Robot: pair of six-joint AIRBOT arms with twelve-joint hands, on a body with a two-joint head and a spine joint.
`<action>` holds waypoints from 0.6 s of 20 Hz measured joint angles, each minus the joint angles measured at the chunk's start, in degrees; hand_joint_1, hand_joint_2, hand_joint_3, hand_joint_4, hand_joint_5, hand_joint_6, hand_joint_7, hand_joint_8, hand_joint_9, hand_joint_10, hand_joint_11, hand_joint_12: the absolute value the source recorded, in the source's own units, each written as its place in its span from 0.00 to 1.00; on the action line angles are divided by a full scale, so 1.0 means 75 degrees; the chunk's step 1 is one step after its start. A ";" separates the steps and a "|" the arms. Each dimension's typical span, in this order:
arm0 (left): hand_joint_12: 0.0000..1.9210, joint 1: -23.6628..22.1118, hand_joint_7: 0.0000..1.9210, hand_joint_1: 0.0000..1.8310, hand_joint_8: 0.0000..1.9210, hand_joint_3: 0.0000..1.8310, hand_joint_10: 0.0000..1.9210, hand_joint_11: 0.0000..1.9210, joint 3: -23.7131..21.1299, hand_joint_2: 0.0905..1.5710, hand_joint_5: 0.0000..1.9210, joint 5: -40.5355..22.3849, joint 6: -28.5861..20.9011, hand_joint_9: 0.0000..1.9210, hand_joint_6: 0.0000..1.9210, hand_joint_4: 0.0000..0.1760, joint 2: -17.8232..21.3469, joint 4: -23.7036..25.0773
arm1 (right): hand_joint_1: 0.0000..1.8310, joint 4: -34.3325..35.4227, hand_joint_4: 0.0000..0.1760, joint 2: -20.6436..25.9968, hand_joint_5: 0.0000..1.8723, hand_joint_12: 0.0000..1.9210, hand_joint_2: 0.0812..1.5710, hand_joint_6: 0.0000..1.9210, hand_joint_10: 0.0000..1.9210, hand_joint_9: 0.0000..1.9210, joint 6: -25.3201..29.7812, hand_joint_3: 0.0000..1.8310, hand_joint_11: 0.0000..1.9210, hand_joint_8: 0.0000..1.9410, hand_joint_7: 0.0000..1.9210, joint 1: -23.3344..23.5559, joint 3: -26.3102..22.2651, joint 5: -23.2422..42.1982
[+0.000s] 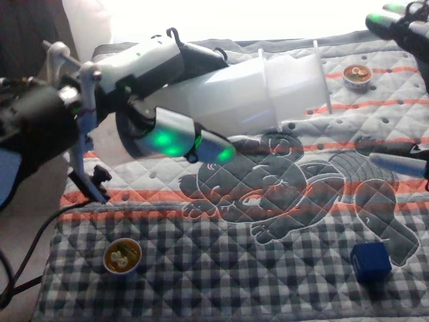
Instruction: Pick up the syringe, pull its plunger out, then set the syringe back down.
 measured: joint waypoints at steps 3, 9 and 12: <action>0.93 0.0189 0.46 0.65 0.61 0.00 0.68 0.36 -0.0312 0.73 0.46 0.0326 -0.0385 0.40 0.61 0.09 0.0192 0.0396 | 0.47 -0.0522 0.13 -0.0294 0.03 0.38 0.46 0.00 0.00 0.04 0.0612 0.00 0.00 0.00 0.03 0.0367 0.0294 0.0125; 0.93 0.0195 0.45 0.65 0.64 0.00 0.68 0.34 -0.0350 0.73 0.46 0.0428 -0.0385 0.38 0.59 0.08 0.0181 0.0522 | 0.44 -0.0749 0.00 -0.0656 0.02 0.41 0.54 0.00 0.01 0.04 0.0851 0.01 0.00 0.00 0.01 0.0807 0.0522 -0.0050; 0.98 0.0195 0.44 0.65 0.66 0.00 0.74 0.33 -0.0405 0.73 0.46 0.0466 -0.0388 0.37 0.58 0.05 0.0184 0.0551 | 0.42 -0.0866 0.00 -0.1032 0.06 0.43 0.53 0.01 0.01 0.06 0.1207 0.00 0.00 0.00 0.04 0.1029 0.0833 -0.0344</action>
